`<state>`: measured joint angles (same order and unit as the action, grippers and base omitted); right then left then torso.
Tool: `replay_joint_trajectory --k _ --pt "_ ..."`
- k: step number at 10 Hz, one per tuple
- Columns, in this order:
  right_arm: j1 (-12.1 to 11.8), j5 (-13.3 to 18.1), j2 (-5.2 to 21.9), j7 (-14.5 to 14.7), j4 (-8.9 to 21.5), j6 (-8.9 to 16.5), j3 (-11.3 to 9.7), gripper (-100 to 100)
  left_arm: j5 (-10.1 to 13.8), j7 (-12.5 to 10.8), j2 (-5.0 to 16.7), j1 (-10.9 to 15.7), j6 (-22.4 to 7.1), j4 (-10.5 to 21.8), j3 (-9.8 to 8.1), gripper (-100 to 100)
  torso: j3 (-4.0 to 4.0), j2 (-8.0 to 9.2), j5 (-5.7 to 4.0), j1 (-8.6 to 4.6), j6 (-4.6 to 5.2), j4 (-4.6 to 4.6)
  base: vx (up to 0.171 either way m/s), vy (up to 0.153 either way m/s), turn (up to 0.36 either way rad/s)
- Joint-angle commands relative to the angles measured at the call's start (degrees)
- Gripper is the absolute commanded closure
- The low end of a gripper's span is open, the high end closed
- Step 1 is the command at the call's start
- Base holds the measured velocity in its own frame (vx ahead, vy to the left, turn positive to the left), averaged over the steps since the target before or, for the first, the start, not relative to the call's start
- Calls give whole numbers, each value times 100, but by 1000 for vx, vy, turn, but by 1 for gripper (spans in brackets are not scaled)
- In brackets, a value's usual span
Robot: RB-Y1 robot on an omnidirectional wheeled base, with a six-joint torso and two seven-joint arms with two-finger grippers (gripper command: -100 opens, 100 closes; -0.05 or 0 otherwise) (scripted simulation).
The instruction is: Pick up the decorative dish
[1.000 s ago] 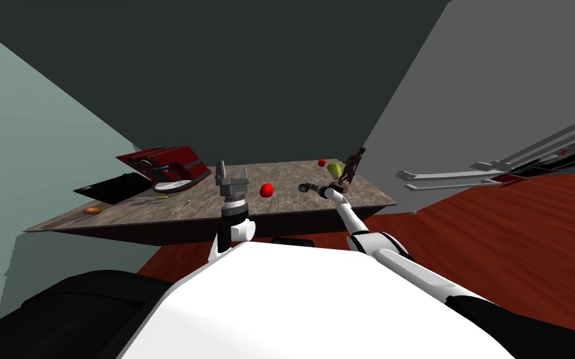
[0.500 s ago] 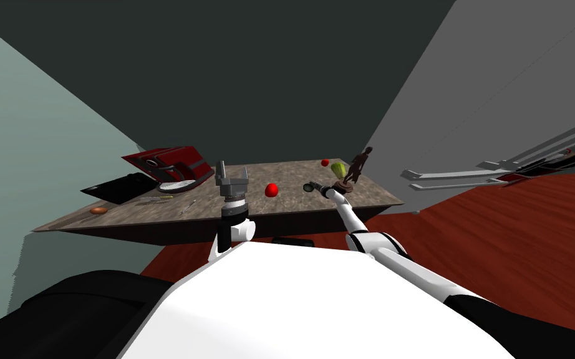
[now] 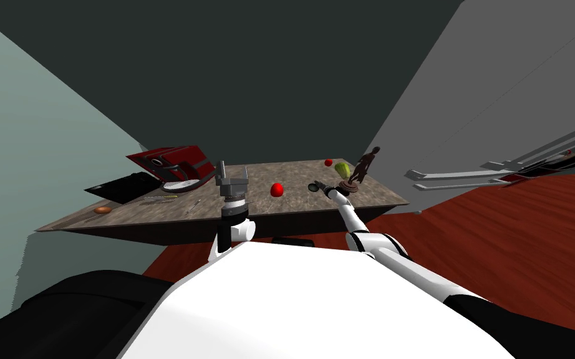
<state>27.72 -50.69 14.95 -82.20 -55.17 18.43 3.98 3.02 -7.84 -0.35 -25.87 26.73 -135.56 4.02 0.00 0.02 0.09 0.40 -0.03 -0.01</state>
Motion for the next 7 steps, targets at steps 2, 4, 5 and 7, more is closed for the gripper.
replay_joint_trajectory --k 2,4,5,7 --pt "25 117 -40 98 173 -329 198 -100 0 0 0 0 0 0 0 0 2 4 0 1 -1 1 -30 74 -5" --pt "43 204 -59 160 294 -560 348 -100 0 0 0 0 0 0 0 0 1 1 0 3 0 1 -13 74 -6" --pt "52 248 -68 192 354 -675 423 -100 0 0 0 0 0 0 0 0 0 -1 0 1 0 0 -10 76 -4" --pt "70 333 -85 256 472 -900 568 -100 0 0 0 0 0 0 0 0 -2 -4 1 5 -1 0 -4 85 -6"
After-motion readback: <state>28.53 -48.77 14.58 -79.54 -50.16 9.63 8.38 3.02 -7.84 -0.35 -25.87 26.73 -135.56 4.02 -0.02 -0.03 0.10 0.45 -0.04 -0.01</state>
